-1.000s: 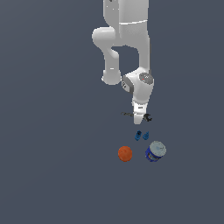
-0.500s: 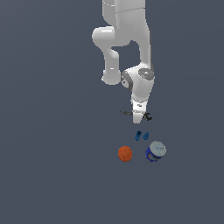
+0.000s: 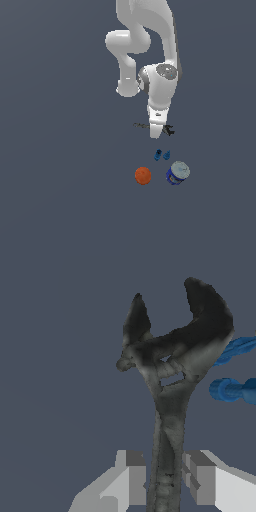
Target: Pick up a designated object from a clutter of objects.
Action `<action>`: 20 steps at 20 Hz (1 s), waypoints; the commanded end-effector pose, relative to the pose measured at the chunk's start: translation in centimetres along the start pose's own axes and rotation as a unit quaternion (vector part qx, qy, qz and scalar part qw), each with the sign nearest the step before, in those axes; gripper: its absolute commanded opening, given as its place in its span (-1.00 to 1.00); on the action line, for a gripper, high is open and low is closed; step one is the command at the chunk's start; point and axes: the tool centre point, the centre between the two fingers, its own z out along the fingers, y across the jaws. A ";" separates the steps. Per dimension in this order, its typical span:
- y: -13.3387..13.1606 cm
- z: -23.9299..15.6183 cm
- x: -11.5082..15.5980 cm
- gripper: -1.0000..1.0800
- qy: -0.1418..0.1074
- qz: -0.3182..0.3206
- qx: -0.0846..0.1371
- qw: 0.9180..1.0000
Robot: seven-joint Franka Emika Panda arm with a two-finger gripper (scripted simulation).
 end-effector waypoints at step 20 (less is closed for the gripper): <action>9.4 -18.5 -4.7 -1.00 0.001 0.003 0.000 1.000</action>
